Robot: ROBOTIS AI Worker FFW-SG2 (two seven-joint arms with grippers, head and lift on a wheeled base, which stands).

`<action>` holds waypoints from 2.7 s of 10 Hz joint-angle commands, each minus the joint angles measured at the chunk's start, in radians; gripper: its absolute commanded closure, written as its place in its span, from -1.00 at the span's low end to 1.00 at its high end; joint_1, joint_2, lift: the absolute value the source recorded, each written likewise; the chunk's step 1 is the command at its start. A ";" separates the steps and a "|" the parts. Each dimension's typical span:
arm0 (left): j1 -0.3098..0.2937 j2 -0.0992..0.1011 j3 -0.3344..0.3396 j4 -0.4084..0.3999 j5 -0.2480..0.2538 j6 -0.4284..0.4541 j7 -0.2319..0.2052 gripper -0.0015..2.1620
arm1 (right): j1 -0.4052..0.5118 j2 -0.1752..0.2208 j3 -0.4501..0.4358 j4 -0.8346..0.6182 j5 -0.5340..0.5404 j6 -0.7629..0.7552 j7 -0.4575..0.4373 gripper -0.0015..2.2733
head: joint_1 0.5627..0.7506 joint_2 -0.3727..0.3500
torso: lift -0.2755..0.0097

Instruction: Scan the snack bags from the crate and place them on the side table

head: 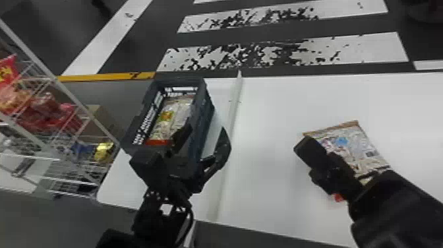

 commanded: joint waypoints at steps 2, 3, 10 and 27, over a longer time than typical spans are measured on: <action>0.003 0.000 0.000 -0.002 0.000 0.000 0.000 -0.91 | -0.006 0.000 -0.035 0.007 -0.006 0.029 -0.029 0.99 | 0.41 0.70 | 0.36; 0.005 0.000 -0.002 -0.002 0.000 0.000 0.000 -0.91 | -0.006 0.000 -0.052 0.007 -0.007 0.038 -0.029 0.99 | 0.41 0.66 | 0.36; 0.014 0.000 -0.002 -0.006 0.000 -0.003 -0.002 -0.91 | 0.014 -0.020 -0.101 -0.007 -0.020 0.047 -0.026 0.99 | 0.41 0.50 | 0.36; -0.029 0.000 -0.011 0.049 0.014 -0.018 -0.005 -0.91 | 0.433 -0.083 -0.677 -0.687 -0.369 0.280 0.021 -0.94 | 0.41 0.01 | 0.36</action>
